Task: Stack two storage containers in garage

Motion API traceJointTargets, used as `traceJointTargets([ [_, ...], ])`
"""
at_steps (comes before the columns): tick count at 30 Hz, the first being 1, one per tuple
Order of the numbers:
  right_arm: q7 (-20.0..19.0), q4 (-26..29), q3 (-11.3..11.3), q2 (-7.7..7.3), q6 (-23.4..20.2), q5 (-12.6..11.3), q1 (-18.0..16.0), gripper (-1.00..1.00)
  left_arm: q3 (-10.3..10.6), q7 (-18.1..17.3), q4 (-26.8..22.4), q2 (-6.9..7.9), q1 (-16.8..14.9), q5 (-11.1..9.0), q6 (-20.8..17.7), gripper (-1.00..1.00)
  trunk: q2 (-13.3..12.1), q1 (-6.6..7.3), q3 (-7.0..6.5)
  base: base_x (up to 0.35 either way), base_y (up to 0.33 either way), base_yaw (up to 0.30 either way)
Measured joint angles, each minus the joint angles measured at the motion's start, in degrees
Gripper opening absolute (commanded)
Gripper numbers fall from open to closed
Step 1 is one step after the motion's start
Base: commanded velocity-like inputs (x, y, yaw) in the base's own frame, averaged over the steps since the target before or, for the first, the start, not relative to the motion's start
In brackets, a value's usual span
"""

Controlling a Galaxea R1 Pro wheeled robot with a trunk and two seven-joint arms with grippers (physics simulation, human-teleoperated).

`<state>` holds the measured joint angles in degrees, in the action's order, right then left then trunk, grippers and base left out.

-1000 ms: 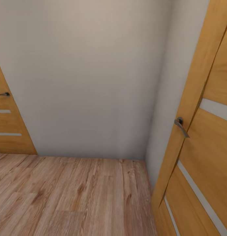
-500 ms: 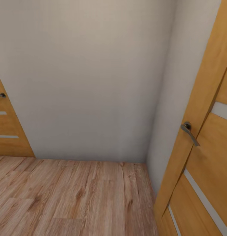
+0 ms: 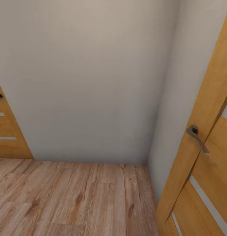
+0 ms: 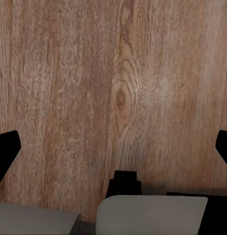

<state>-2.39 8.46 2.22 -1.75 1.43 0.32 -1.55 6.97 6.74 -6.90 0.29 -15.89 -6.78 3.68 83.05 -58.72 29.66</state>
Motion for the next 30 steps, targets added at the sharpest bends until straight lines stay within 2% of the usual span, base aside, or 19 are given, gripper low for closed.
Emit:
traceJointTargets([
  [17,0.0,0.0,0.0,-0.04,0.0,0.0,0.0,1.0,0.0,0.0,0.0,-0.04,0.2,0.0,0.0,1.0,0.0,0.0,0.0,0.145,0.0,0.003],
  [30,0.0,0.0,-0.1,0.0,0.0,0.2,0.0,1.0,0.0,0.0,0.0,-0.04,0.2,0.0,0.0,1.0,0.0,0.0,0.16,0.147,0.0,0.077],
])
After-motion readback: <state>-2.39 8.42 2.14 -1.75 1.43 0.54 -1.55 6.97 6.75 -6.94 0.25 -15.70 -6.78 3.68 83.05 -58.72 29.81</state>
